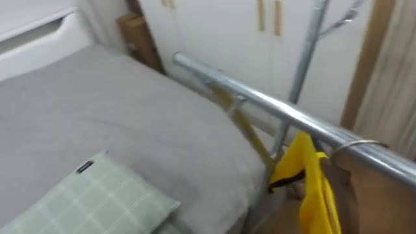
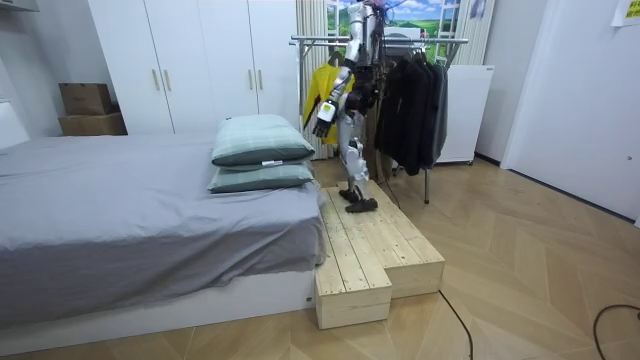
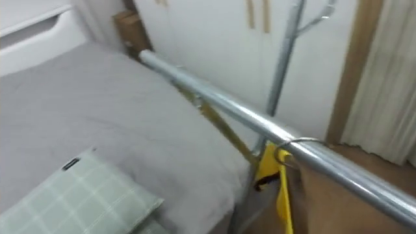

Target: Hang clothes

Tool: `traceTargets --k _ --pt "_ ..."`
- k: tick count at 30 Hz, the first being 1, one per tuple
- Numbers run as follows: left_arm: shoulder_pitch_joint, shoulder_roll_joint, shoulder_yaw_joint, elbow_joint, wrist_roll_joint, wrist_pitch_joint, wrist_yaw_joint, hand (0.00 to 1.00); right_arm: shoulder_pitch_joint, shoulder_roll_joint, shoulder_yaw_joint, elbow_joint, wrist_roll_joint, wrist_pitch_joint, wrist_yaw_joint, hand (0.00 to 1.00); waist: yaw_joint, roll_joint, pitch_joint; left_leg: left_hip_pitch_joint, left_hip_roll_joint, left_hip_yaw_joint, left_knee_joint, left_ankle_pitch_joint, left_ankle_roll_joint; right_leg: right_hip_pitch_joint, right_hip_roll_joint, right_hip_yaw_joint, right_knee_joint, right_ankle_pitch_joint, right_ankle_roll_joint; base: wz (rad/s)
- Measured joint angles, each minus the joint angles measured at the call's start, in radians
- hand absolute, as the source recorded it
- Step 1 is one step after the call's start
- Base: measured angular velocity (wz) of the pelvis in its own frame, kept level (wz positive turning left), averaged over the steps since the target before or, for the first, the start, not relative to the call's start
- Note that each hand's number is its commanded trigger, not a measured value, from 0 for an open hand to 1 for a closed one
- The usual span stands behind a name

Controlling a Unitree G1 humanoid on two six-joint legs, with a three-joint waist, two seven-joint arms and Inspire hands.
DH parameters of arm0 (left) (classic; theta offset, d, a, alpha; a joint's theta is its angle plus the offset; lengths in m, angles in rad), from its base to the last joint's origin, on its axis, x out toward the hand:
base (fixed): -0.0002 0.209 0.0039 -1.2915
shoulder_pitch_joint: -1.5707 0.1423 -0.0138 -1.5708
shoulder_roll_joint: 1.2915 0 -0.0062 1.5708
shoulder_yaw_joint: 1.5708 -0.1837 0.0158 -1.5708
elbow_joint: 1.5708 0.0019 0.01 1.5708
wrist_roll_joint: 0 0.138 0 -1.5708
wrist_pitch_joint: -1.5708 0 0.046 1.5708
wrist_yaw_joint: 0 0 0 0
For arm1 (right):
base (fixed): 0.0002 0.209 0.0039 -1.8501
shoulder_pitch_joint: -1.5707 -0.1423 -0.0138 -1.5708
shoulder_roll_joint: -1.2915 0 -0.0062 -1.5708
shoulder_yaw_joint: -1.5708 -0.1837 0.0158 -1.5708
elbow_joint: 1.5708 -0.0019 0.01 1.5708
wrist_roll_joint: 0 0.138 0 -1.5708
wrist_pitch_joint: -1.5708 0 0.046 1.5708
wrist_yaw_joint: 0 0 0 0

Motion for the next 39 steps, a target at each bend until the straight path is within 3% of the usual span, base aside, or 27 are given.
traceTargets --k 1,2,3,4,5,6,7,8,10,12,14,16,20,21,22,25,26,27,28,30,32,33,39 --pt "0.007 0.002 0.002 0.001 0.000 0.007 -0.006 0.00 -0.005 0.001 -0.007 0.000 0.018 0.000 0.000 0.00 0.001 0.006 0.0081 0.017 0.008 0.013 -0.039 -0.027 -0.031 -0.046 -0.019 0.062 0.119 -0.041 -0.019 1.75" --pt "-0.013 0.030 0.013 -0.004 0.001 0.008 -0.001 0.00 0.009 0.015 -0.039 0.004 0.054 -0.002 0.000 0.00 -0.007 -0.086 0.0315 0.023 -0.036 0.033 -0.006 -0.057 -0.083 -0.095 -0.104 0.136 0.248 -0.117 -0.076 1.75" --pt "-0.013 0.030 0.018 -0.005 0.000 0.008 0.008 0.00 0.022 0.008 -0.040 0.008 0.072 -0.001 0.003 0.00 0.008 -0.095 0.0251 0.021 -0.040 0.040 0.010 -0.057 -0.084 -0.096 -0.117 0.130 0.260 -0.137 -0.113 0.89" --pt "0.011 0.017 0.018 -0.003 -0.002 0.010 0.018 0.00 0.038 -0.012 -0.037 0.024 0.103 0.006 0.002 0.00 0.073 -0.073 0.0010 0.015 -0.012 0.062 0.005 -0.068 -0.057 -0.084 -0.070 0.139 0.202 -0.100 -0.038 -0.26" --pt "0.024 0.002 0.023 0.008 -0.020 0.020 0.022 0.00 0.033 -0.024 -0.031 0.021 0.134 -0.003 -0.001 0.00 0.110 -0.009 -0.0214 0.003 0.061 0.091 -0.001 -0.069 -0.062 -0.063 -0.032 0.162 0.176 -0.074 -0.016 -0.36" --pt "0.021 -0.005 0.030 0.012 -0.022 0.025 0.029 0.00 0.035 -0.025 -0.029 0.017 0.145 -0.008 -0.001 0.00 0.098 -0.010 -0.0173 0.006 0.063 0.097 -0.006 -0.069 -0.062 -0.047 -0.083 0.129 0.220 -0.091 -0.055 0.51" --pt "0.026 -0.014 0.065 0.006 -0.024 0.025 0.048 0.00 0.059 -0.021 -0.031 0.018 0.160 -0.012 0.000 0.00 0.063 -0.037 -0.0106 0.026 0.046 0.114 -0.013 -0.064 -0.071 0.004 -0.227 0.114 0.280 -0.107 -0.041 1.08" --pt "0.024 -0.008 0.070 -0.006 -0.034 0.024 0.069 0.00 0.073 -0.012 -0.038 0.022 0.163 -0.006 -0.002 0.00 0.058 -0.066 -0.0090 0.027 0.032 0.136 0.007 -0.051 -0.084 0.008 -0.275 0.168 0.285 -0.145 -0.016 0.97" --pt "0.048 -0.029 0.073 -0.006 -0.058 0.032 0.078 0.00 0.068 -0.013 -0.054 0.027 0.170 0.000 -0.005 0.00 0.061 -0.043 -0.0016 0.028 0.017 0.124 -0.010 -0.035 -0.074 0.017 -0.250 0.185 0.249 -0.131 -0.006 0.01" --pt "0.051 -0.033 0.090 -0.007 -0.051 0.039 0.076 0.00 0.079 0.000 -0.046 0.029 0.193 -0.002 -0.001 0.00 0.050 -0.045 0.0011 0.027 0.003 0.071 -0.046 -0.014 -0.057 0.058 -0.223 0.158 0.180 -0.096 -0.012 0.06" --pt "0.042 -0.026 0.094 -0.002 -0.043 0.037 0.076 0.00 0.083 0.016 -0.051 0.033 0.208 0.000 0.000 0.00 0.021 -0.050 0.0043 0.019 -0.001 0.005 -0.056 0.034 -0.050 0.116 -0.205 0.096 0.109 -0.049 -0.029 0.39" --pt "0.042 -0.019 0.090 0.005 -0.041 0.040 0.076 0.00 0.085 0.026 -0.069 0.040 0.209 0.001 -0.001 0.00 -0.007 -0.051 0.0061 0.021 -0.013 -0.024 -0.072 0.038 -0.042 0.160 -0.200 0.061 0.059 -0.020 -0.008 0.51" --pt "0.042 -0.019 0.081 0.021 -0.040 0.045 0.077 0.00 0.092 0.034 -0.068 0.041 0.216 0.003 0.004 0.00 -0.028 -0.054 0.0051 0.018 -0.054 -0.096 -0.102 0.029 -0.014 0.232 -0.184 0.029 -0.033 0.036 0.043 0.51" --pt "0.041 -0.018 0.081 0.025 -0.040 0.047 0.077 0.00 0.093 0.034 -0.068 0.042 0.216 0.003 0.006 0.00 -0.031 -0.053 0.0043 0.019 -0.059 -0.108 -0.106 0.027 -0.011 0.238 -0.184 0.039 -0.041 0.039 0.049 0.58" --pt "0.037 -0.015 0.077 0.032 -0.041 0.047 0.077 0.00 0.100 0.034 -0.068 0.042 0.215 0.003 0.012 0.00 -0.035 -0.055 0.0054 0.017 -0.066 -0.131 -0.107 0.023 -0.002 0.248 -0.180 0.087 -0.056 0.052 0.055 0.68" --pt "0.034 0.003 0.053 0.040 -0.040 0.048 0.079 0.00 0.113 0.042 -0.074 0.037 0.207 0.003 0.011 0.00 -0.032 -0.053 0.0056 0.022 -0.083 -0.211 -0.111 0.023 0.009 0.251 -0.157 0.230 -0.069 0.072 0.044 0.66" --pt "0.034 0.013 0.047 0.040 -0.040 0.048 0.083 0.00 0.109 0.045 -0.074 0.038 0.188 0.004 0.010 0.00 -0.026 -0.054 0.0069 0.020 -0.077 -0.241 -0.112 0.023 0.010 0.242 -0.117 0.317 -0.109 0.065 0.037 0.50" --pt "0.034 0.017 0.047 0.041 -0.040 0.048 0.085 0.00 0.105 0.047 -0.073 0.038 0.179 0.006 0.011 0.00 -0.023 -0.057 0.0100 0.020 -0.077 -0.265 -0.113 0.024 0.009 0.237 -0.093 0.355 -0.147 0.070 0.029 0.38" --pt "0.045 0.027 0.048 0.050 -0.039 0.053 0.086 0.00 0.101 0.051 -0.070 0.037 0.166 0.010 0.013 0.00 -0.016 -0.064 0.0169 0.020 -0.080 -0.293 -0.109 0.023 0.006 0.224 -0.056 0.402 -0.201 0.105 0.015 0.40" --pt "0.054 0.021 0.048 0.057 -0.038 0.068 0.082 0.00 0.103 0.049 -0.070 0.040 0.164 0.011 0.011 0.00 -0.016 -0.055 0.0148 0.023 -0.087 -0.318 -0.116 0.022 0.000 0.246 -0.051 0.396 -0.211 0.126 0.022 0.39" --pt "0.068 0.011 0.048 0.058 -0.037 0.086 0.073 0.00 0.095 0.040 -0.066 0.041 0.162 0.011 0.020 0.00 -0.011 -0.053 0.0252 0.021 -0.091 -0.338 -0.128 0.027 -0.007 0.258 -0.050 0.375 -0.211 0.123 0.022 0.29" --pt "0.071 0.007 0.048 0.058 -0.037 0.090 0.072 0.00 0.094 0.037 -0.065 0.041 0.162 0.012 0.022 0.00 -0.006 -0.052 0.0267 0.021 -0.092 -0.339 -0.130 0.027 -0.007 0.258 -0.050 0.376 -0.212 0.121 0.024 0.17" --pt "0.107 -0.004 0.040 0.062 0.019 0.124 0.073 0.00 0.089 0.041 -0.054 0.040 0.167 0.011 0.032 0.00 -0.003 -0.056 0.0265 0.021 -0.096 -0.362 -0.132 0.027 -0.008 0.277 -0.050 0.377 -0.212 0.117 0.029 0.11"
